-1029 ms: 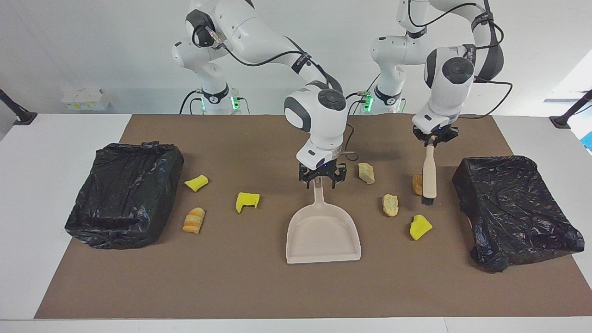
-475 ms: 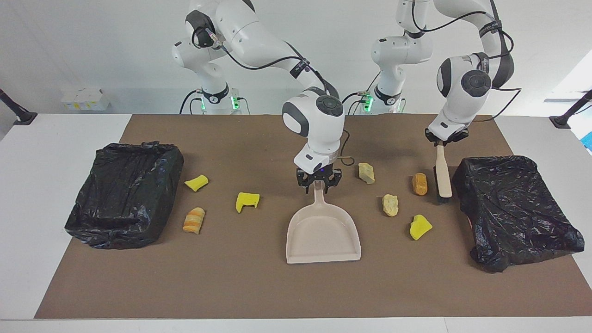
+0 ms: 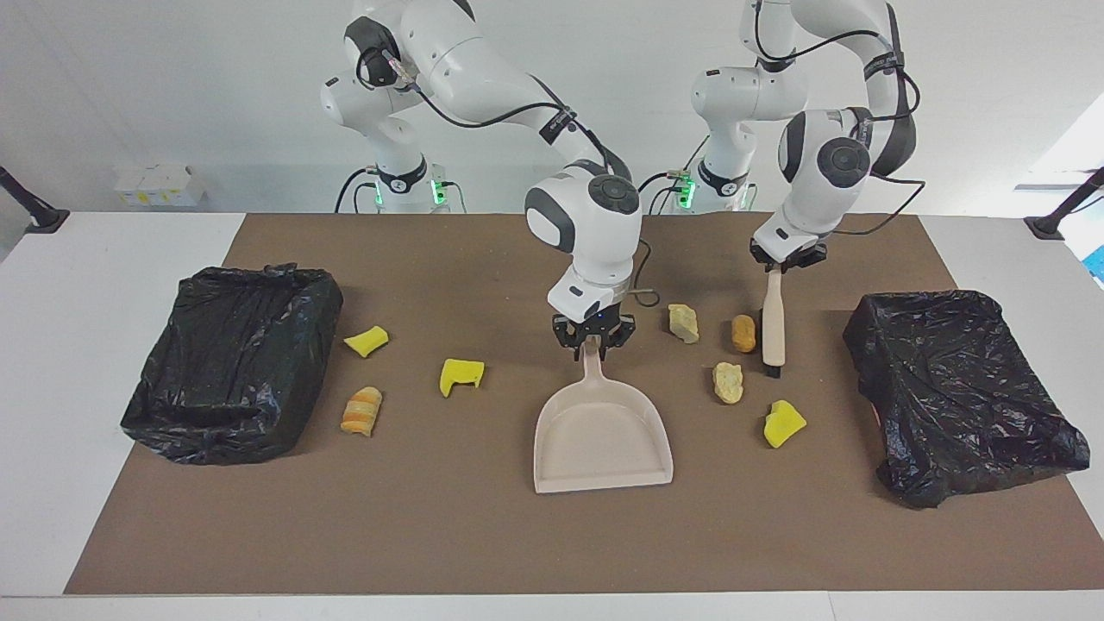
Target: Sweep and dump trash in bin
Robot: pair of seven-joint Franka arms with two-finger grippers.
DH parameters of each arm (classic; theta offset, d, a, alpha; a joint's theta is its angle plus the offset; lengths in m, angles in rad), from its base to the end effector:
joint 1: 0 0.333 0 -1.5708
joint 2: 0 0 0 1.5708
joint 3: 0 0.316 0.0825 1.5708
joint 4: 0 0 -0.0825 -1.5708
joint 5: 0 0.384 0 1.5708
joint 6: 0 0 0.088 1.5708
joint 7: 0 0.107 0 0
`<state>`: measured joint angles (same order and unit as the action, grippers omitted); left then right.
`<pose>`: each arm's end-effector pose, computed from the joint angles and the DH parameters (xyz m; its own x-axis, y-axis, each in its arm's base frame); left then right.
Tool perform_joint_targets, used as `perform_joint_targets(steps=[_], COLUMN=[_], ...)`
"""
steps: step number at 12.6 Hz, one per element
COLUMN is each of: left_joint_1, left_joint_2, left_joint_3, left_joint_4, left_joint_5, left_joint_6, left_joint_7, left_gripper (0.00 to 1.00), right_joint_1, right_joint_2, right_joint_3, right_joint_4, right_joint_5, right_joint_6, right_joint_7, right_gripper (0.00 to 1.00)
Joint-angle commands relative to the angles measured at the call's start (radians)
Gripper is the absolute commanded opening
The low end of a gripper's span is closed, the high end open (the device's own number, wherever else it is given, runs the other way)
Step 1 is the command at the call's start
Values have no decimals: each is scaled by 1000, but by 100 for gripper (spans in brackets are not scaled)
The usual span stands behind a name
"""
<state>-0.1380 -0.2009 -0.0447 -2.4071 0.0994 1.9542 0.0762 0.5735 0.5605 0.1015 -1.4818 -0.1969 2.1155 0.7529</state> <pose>0.4285 -0.0724 0.3723 0.9242 -0.2822 -0.2574 -0.3090 -0.9485 -0.0693 0.5701 0.4290 0.3575 0.9908 0.0030 0.1355 -0.0024 -0.9992 0.0394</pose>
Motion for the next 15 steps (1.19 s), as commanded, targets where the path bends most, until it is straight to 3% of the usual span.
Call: perform_joint_targets(steps=[1, 2, 5, 6, 7, 9, 10, 11, 12, 15], left_joint_1=[-32, -31, -15, -5, 20, 52, 75, 92, 110, 156], left_joint_2=[-22, -19, 32, 61, 87, 151, 200, 256, 317, 422], left_joint_3=[12, 14, 17, 19, 19, 19, 19, 19, 19, 19], left_joint_4=[-11, 25, 172, 210, 241, 284, 314, 368, 428, 508], left_joint_5=[-13, -13, -13, -12, -10, -6, 0, 2, 5, 109], left_joint_6=[3, -24, -86, -81, -62, 33, 66, 90, 107, 162], left_joint_7=[7, 11, 74, 88, 99, 164, 187, 209, 227, 313], left_gripper=[0, 0, 0, 0, 0, 0, 0, 0, 0, 0], right_joint_1=[-21, -23, -24, -24, -24, -24, -24, -24, -21, -29], right_joint_2=[-34, -40, -51, -53, -53, -54, -56, -57, -62, -83], right_joint_3=[7, 7, 7, 9, 7, 7, 7, 9, 7, 11], right_joint_4=[-55, -70, -92, -94, -94, -95, -95, -103, -101, -95], right_joint_5=[-12, -7, -6, -6, -4, -4, -4, -4, -6, -6], right_joint_6=[9, 9, 8, 8, 8, 4, 3, -2, -17, -92], right_joint_7=[-29, -44, -53, -53, -53, -53, -53, -55, -53, -153], right_gripper=[34, 23, 24, 26, 39, 41, 39, 14, 0, 0])
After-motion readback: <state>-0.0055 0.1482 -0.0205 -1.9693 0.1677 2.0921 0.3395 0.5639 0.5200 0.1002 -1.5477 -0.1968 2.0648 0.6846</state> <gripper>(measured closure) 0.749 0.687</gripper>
